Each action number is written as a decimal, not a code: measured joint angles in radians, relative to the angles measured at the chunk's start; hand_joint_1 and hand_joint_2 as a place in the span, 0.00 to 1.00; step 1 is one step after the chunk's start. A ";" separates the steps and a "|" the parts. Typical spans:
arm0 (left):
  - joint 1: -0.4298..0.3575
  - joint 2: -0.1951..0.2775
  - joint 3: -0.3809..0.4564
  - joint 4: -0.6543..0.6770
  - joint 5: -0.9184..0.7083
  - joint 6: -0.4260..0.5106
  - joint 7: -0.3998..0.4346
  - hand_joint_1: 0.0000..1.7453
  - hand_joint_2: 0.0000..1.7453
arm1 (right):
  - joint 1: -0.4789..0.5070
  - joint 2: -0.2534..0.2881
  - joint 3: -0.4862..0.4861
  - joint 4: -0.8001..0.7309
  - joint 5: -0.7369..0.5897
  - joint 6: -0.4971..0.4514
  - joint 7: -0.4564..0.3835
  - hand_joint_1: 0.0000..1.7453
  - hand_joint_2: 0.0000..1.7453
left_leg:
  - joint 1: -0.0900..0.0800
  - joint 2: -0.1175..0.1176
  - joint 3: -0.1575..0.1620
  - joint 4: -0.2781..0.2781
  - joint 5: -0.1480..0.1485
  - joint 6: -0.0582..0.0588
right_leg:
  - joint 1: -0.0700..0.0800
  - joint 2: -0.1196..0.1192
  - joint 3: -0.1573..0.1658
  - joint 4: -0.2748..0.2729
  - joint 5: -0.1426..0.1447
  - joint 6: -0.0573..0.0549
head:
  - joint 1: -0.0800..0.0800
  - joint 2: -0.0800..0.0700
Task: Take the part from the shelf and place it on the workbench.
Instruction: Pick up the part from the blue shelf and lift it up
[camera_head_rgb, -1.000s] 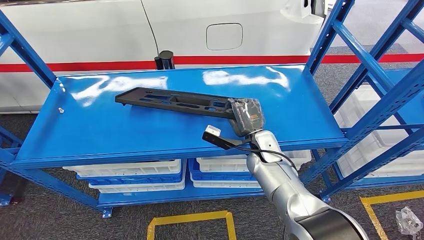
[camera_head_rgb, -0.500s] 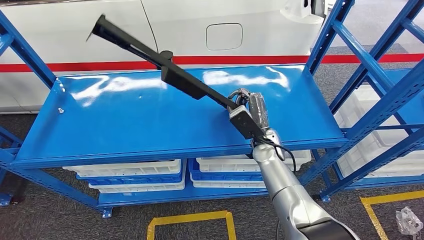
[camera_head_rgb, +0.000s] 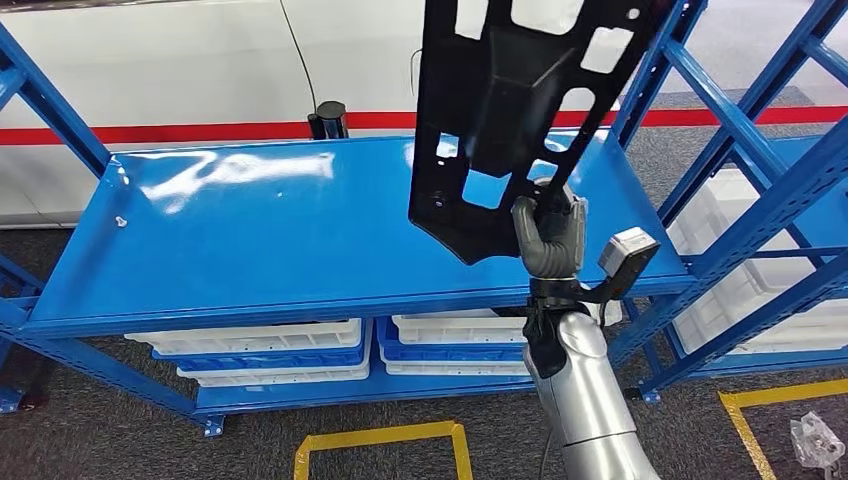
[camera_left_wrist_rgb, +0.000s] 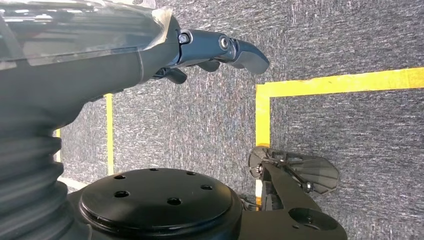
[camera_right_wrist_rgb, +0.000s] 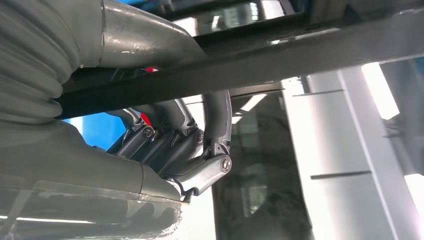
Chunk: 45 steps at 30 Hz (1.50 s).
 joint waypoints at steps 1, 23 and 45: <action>0.000 0.000 0.001 0.000 0.003 0.000 -0.002 0.00 1.00 | 0.011 -0.003 0.000 -0.020 -0.010 -0.003 -0.002 1.00 1.00 | 0.000 0.000 0.000 0.000 0.000 0.000 | 0.000 0.000 0.000 0.000 0.000 0.000 | 0.000 0.000; -0.002 -0.006 0.053 0.001 0.062 -0.002 -0.016 0.00 1.00 | 0.098 -0.043 0.008 -0.188 0.012 -0.176 -0.053 1.00 1.00 | 0.023 -0.002 0.000 -0.014 0.020 -0.029 | -0.050 0.013 -0.044 0.039 0.024 0.076 | 0.008 0.000; 0.002 -0.006 0.053 0.002 0.054 -0.002 -0.034 0.00 1.00 | 0.128 -0.053 0.027 -0.210 0.041 -0.244 -0.069 1.00 1.00 | -0.002 0.015 0.074 -0.058 -0.014 0.035 | -0.015 0.000 -0.194 0.199 -0.013 0.018 | 0.006 0.000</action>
